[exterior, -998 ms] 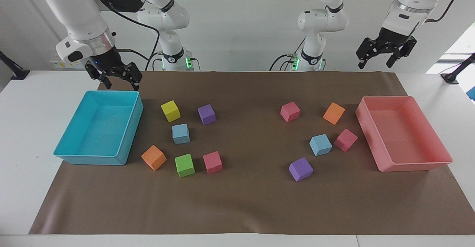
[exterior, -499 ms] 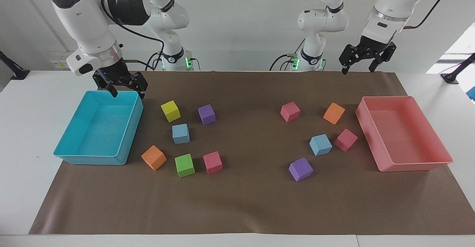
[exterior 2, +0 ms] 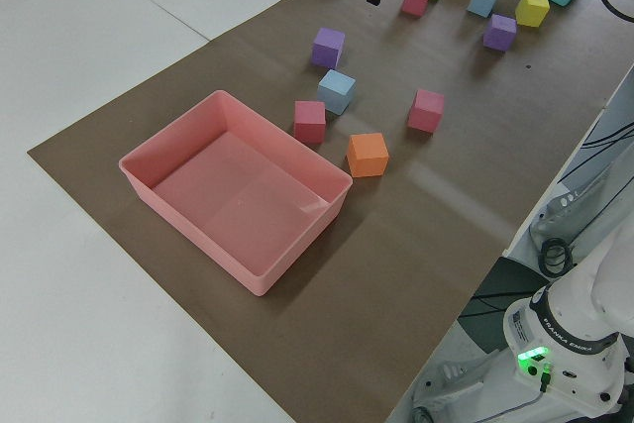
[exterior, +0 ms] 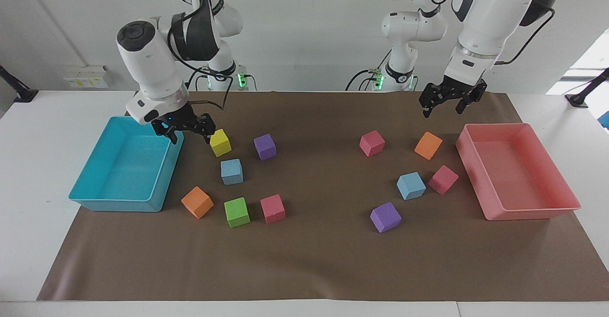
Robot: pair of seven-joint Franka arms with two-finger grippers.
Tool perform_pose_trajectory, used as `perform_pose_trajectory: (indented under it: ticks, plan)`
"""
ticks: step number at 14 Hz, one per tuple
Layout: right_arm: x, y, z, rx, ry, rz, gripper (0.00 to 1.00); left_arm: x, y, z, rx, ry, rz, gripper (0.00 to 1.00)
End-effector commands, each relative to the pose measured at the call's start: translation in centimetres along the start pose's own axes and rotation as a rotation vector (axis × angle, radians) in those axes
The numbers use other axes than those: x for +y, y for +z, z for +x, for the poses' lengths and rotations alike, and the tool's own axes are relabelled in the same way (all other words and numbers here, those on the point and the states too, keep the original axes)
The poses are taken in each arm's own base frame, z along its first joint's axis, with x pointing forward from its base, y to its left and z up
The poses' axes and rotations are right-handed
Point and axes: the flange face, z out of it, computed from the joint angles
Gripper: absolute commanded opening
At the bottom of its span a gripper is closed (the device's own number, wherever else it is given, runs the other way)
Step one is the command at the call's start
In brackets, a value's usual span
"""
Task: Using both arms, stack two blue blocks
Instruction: 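Reach the right gripper down and grasp the light blue cube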
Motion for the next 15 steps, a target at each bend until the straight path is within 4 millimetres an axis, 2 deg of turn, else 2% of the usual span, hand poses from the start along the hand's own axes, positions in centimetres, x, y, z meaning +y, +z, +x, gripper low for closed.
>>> perform_pose_trajectory:
  ticks: [1, 2, 6, 9, 12, 15]
  plan:
    - [-0.7, 1.0, -0.1, 0.006, -0.015, 0.004, 1.00, 0.7, 1.9, 0.3, 0.015, -0.041, -0.019, 1.00]
    - [-0.7, 1.0, -0.2, 0.008, -0.015, 0.004, 1.00, 1.3, 2.5, 0.2, 0.022, -0.044, -0.022, 1.00]
    - [-0.9, 2.5, -0.2, 0.023, -0.019, 0.005, 1.00, 1.3, 2.6, 0.3, 0.026, -0.040, -0.023, 1.00]
    - [-2.2, 3.7, -0.4, 0.011, -0.039, 0.005, 1.00, 1.3, 2.6, 0.3, 0.023, -0.039, -0.022, 1.00]
    - [-3.8, 6.1, 0.0, 0.004, -0.064, 0.003, 1.00, 1.3, 2.7, 0.2, 0.020, -0.036, -0.021, 1.00]
    - [-4.0, 8.1, 0.4, -0.010, -0.073, -0.002, 1.00, 1.3, 2.7, 0.2, 0.019, -0.035, -0.021, 1.00]
